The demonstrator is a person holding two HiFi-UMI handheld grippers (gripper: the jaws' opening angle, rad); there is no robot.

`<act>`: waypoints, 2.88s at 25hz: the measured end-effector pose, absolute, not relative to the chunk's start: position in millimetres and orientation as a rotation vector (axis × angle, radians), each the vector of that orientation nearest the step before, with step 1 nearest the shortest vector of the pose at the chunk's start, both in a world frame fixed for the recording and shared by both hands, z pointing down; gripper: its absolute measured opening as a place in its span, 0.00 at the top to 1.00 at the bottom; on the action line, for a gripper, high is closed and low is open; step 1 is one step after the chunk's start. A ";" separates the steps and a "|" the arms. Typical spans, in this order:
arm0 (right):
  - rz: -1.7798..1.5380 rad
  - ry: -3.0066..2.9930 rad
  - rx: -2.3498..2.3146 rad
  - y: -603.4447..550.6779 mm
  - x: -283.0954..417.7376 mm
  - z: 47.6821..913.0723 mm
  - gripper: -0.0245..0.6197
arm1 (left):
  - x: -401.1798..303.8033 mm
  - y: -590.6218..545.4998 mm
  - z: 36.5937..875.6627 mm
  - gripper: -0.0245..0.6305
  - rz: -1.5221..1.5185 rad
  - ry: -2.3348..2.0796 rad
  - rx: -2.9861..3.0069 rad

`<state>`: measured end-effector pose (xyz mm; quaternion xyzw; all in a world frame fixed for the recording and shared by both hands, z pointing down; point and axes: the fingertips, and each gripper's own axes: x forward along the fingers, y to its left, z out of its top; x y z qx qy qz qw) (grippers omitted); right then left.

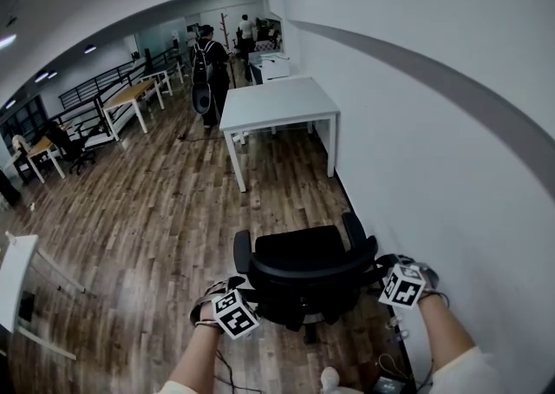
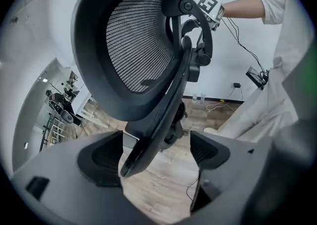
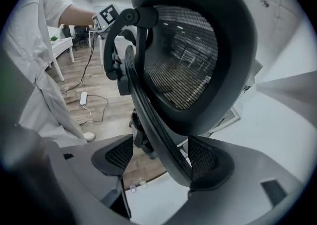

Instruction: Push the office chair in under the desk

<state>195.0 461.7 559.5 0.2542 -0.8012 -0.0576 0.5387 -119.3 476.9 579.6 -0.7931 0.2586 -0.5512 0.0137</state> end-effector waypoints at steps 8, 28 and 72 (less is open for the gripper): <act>-0.153 -1.826 0.502 440.6 198.9 580.7 0.43 | -113.8 457.3 600.9 0.33 -1.828 0.708 -2.426; -0.158 -1.823 0.242 443.8 191.7 608.6 0.47 | -114.0 459.4 633.6 0.49 -1.915 0.408 -2.407; -0.366 -1.744 0.176 344.1 203.6 613.3 0.78 | -116.2 359.2 640.6 0.80 -1.924 0.360 -2.188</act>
